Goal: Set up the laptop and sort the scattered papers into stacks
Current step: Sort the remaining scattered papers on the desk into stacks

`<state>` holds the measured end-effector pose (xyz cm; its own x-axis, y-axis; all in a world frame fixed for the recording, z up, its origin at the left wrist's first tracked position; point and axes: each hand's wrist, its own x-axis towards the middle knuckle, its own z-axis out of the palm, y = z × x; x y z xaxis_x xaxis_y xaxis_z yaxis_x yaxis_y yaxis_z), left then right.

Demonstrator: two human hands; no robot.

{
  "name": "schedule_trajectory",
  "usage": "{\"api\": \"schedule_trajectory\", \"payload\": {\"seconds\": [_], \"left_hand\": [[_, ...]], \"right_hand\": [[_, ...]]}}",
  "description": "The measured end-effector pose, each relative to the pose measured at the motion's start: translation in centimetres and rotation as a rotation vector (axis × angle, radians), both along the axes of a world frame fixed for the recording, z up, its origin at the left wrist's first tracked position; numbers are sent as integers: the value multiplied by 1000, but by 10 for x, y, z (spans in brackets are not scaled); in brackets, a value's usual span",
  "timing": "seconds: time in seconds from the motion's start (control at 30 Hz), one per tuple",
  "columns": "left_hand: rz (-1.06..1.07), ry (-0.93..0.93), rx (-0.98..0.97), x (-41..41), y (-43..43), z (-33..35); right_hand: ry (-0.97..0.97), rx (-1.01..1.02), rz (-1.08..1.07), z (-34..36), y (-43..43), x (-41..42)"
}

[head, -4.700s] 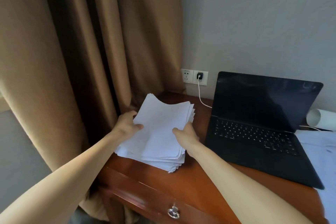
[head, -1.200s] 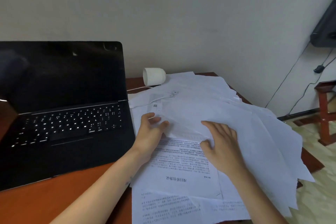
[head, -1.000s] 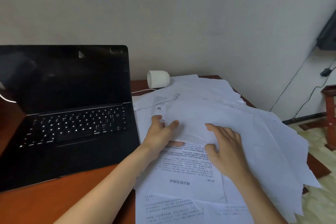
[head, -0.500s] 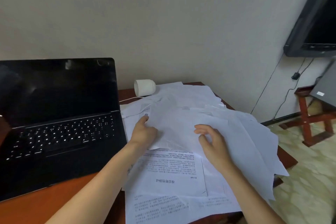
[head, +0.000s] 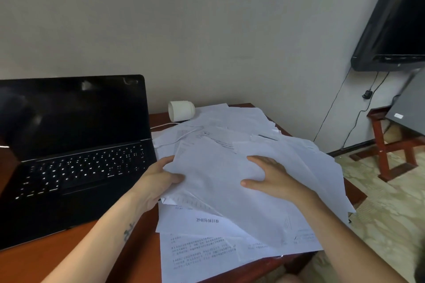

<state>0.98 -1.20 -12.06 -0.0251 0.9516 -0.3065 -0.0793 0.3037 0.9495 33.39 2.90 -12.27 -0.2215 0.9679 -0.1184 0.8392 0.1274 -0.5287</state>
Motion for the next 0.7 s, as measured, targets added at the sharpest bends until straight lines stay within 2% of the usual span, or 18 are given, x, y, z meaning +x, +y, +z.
{"api": "schedule_trajectory", "payload": {"seconds": [0.17, 0.27, 0.43, 0.57, 0.7], "left_hand": [[193, 144, 112, 6, -12, -5], [247, 205, 210, 7, -17, -12], [300, 329, 310, 10, -20, -20], [320, 432, 328, 8, -21, -24], [309, 432, 307, 6, -19, -26]], "right_hand": [[-162, 36, 59, 8, 4, -8], [-210, -9, 49, 15, 3, -11], [-326, 43, 57, 23, 10, -20], [-103, 6, 56, 20, 14, -19], [269, -64, 58, 20, 13, -12]]}}
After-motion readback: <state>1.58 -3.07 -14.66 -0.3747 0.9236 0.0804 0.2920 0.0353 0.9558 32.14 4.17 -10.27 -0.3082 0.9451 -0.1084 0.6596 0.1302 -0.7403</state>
